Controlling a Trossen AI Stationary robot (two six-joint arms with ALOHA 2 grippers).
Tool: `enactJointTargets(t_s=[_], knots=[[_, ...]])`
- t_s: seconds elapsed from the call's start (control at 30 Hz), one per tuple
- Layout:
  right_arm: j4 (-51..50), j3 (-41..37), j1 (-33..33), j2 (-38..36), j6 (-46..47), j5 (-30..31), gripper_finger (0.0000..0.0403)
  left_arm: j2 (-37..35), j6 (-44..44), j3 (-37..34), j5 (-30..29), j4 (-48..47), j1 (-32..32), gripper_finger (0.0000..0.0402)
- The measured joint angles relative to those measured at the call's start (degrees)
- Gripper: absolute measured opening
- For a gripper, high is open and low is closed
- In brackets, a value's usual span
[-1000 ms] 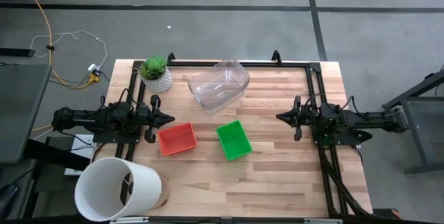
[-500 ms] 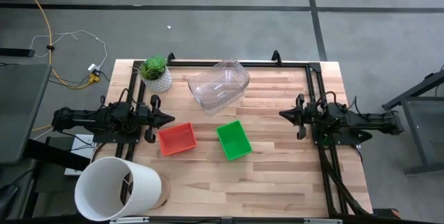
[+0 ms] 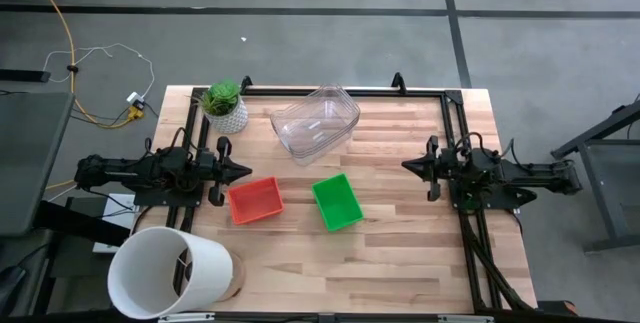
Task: Stack baskets by color
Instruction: Return to Home Position
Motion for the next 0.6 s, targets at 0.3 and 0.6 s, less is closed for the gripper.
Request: enactJointTargets(t_s=[0.3,0.6], knots=[[0.0,0.0,0.0,0.4,0.0,0.0,0.0000,0.0,0.0,0.0,0.0,0.0,0.0,0.0001],[0.0,0.0,0.0,0.6,0.0,0.0,0.0000,0.0,0.0,0.0,0.0,-0.1,0.0,0.0001]])
